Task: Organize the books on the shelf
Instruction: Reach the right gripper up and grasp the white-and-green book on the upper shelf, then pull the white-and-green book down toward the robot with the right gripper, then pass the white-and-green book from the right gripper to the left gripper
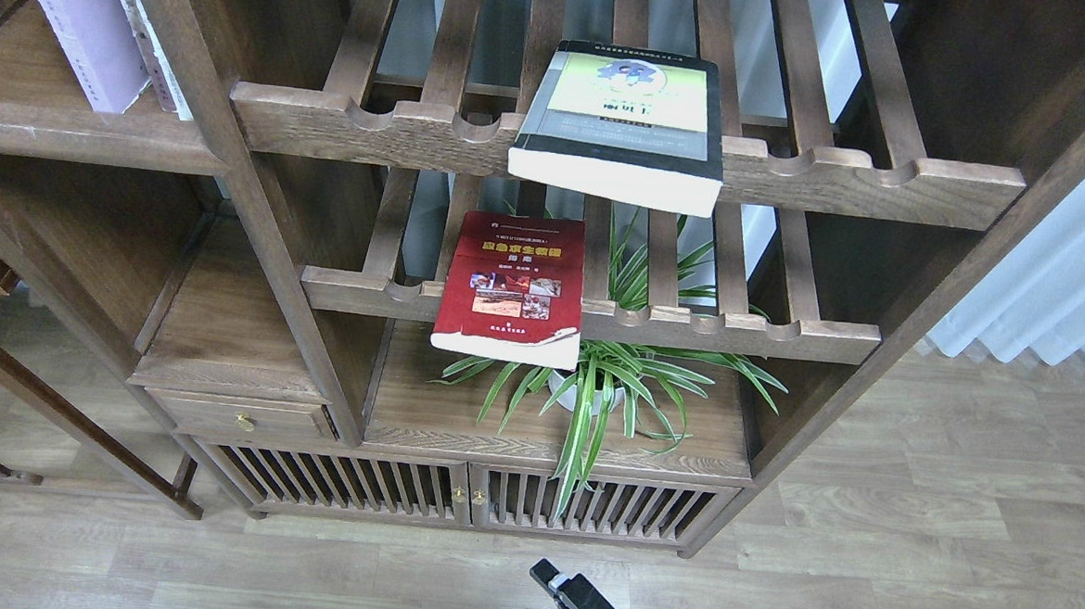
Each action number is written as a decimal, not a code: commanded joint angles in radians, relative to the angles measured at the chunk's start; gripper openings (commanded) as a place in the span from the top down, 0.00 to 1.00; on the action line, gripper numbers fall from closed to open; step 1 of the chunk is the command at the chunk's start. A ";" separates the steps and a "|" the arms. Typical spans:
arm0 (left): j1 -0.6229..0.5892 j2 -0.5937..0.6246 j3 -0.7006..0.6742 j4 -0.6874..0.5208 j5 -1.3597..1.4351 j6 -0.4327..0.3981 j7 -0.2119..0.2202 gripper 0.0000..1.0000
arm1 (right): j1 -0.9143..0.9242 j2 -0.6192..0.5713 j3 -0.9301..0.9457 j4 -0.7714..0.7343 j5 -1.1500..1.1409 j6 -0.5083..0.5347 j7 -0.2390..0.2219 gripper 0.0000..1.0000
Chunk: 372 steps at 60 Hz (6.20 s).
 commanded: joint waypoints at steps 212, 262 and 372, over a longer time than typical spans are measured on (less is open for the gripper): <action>0.266 -0.171 0.021 0.147 0.000 0.000 0.005 0.00 | 0.381 -0.046 0.439 0.699 -0.235 -0.389 0.019 0.92; 0.267 -0.195 0.110 0.164 0.000 0.000 0.005 0.00 | -0.122 -0.108 0.383 0.731 -0.150 0.000 0.016 0.97; 0.148 -0.579 0.958 0.269 -0.408 0.000 -0.020 0.01 | -0.168 -0.052 0.030 0.271 0.003 0.000 -0.070 0.96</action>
